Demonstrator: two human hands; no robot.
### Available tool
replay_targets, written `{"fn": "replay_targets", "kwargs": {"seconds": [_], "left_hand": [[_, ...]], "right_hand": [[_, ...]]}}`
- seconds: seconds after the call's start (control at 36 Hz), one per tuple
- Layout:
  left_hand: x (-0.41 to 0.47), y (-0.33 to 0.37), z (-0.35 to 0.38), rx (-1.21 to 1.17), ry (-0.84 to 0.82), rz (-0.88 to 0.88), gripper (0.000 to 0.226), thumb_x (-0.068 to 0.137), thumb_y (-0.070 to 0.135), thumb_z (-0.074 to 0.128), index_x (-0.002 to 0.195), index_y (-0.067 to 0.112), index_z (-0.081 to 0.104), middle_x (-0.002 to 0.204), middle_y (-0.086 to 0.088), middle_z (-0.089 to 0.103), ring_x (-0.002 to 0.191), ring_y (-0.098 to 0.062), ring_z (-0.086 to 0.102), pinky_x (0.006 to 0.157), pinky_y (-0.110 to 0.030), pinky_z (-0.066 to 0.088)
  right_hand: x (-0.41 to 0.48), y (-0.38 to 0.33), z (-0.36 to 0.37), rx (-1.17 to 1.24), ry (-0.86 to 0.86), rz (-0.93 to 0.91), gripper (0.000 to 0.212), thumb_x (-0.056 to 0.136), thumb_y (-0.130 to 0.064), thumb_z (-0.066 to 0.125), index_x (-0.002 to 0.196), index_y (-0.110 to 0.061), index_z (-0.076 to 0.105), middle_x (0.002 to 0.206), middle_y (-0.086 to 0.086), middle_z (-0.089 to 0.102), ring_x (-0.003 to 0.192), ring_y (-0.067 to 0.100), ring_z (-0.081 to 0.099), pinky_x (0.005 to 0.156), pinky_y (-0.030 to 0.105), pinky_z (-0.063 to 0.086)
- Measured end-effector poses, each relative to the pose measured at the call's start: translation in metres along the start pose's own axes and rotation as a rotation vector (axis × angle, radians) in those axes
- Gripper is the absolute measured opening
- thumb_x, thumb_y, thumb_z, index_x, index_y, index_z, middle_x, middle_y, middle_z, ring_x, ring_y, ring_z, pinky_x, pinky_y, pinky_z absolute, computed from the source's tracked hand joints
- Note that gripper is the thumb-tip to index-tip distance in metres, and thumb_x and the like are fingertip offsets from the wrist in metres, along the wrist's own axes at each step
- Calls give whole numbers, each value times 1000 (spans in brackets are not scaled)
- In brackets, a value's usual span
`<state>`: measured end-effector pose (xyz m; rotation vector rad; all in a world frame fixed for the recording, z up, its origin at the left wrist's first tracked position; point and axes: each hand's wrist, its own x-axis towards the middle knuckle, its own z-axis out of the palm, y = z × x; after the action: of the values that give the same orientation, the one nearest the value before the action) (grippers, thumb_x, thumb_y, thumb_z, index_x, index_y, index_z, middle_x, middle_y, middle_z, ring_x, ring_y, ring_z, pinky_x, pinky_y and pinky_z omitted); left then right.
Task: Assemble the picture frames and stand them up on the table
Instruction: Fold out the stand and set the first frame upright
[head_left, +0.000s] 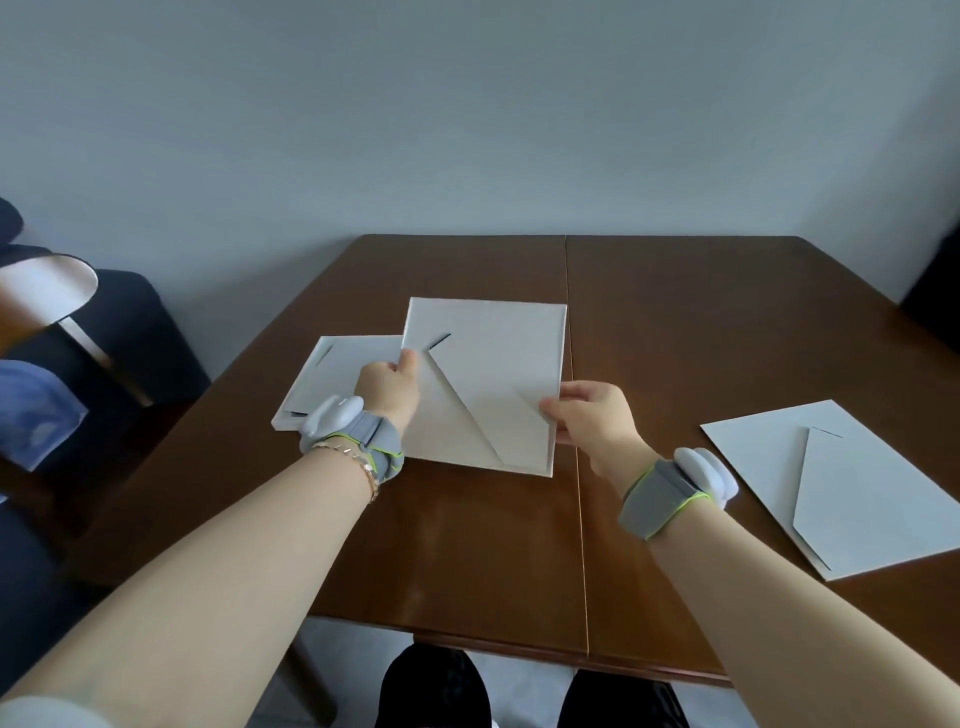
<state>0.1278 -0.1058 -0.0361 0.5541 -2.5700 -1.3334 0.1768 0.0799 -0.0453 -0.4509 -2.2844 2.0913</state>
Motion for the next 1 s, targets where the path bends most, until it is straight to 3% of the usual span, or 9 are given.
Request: {"fn": "replay_targets", "kwargs": {"seconds": [0.06, 0.14, 0.28, 0.39, 0.61, 0.69, 0.81, 0.92, 1.0], "left_hand": [[-8, 15, 0, 7, -46, 29, 52, 93, 42, 44, 93, -7, 60, 104, -36, 56, 96, -44, 55, 81, -41, 41], [-24, 43, 4, -63, -165, 50, 73, 85, 55, 52, 133, 1, 40, 136, -20, 47, 122, -37, 49, 101, -39, 38], [-36, 78, 12, -408, -426, -35, 70, 75, 56, 58, 132, 17, 45, 125, -12, 59, 109, -31, 61, 82, -44, 58], [-36, 74, 14, -450, -408, -26, 54, 88, 27, 55, 138, 30, 36, 127, -8, 57, 110, -33, 60, 70, -43, 58], [-39, 55, 11, -540, -415, -83, 39, 85, 4, 53, 116, 27, 49, 107, -5, 59, 86, -26, 63, 70, -41, 57], [-40, 55, 6, -519, -446, -70, 31, 85, 2, 45, 85, 32, 52, 90, -4, 63, 71, -23, 63, 73, -46, 58], [-40, 53, 1, -489, -606, -59, 30, 87, 5, 45, 108, 20, 60, 82, -7, 66, 72, -27, 66, 75, -49, 58], [-38, 50, -4, -356, -717, -20, 20, 93, 21, 46, 99, 17, 65, 99, -16, 71, 92, -38, 68, 80, -50, 57], [-35, 49, -9, -300, -753, 15, 25, 96, 18, 43, 82, 15, 63, 77, -7, 72, 76, -30, 67, 78, -42, 54]], "right_hand": [[2, -8, 0, -52, 88, -117, 11, 83, -1, 60, 90, -6, 68, 83, 7, 69, 78, 25, 68, 76, 36, 57], [2, -22, 7, -188, 232, -314, 13, 83, -9, 60, 90, -1, 68, 85, 8, 70, 76, 21, 63, 72, 30, 49], [-13, -38, 16, -271, 247, -545, 17, 89, -17, 61, 105, -12, 62, 87, -8, 59, 74, 11, 58, 71, 19, 49], [-19, -30, 12, -271, 161, -565, 26, 91, -16, 59, 117, -13, 59, 92, -9, 58, 65, -3, 54, 50, -1, 42], [-21, -17, 5, -274, 20, -550, 16, 89, -17, 60, 103, -24, 63, 86, -21, 60, 76, -7, 59, 68, 1, 42], [-19, -16, 5, -145, -62, -408, 19, 95, -29, 48, 93, -23, 66, 85, -16, 62, 78, -9, 58, 73, 10, 43], [-4, -12, 3, -5, -56, -160, 47, 98, -47, 30, 127, -17, 52, 125, -5, 55, 119, 13, 51, 101, 26, 37], [9, -9, -2, 46, -147, 9, 98, 68, -79, 53, 140, -16, 37, 139, 2, 51, 121, 19, 54, 110, 38, 37], [14, -12, -5, -38, -128, 19, 60, 84, -63, 48, 115, -12, 60, 117, 9, 67, 107, 23, 63, 102, 41, 46]]}}
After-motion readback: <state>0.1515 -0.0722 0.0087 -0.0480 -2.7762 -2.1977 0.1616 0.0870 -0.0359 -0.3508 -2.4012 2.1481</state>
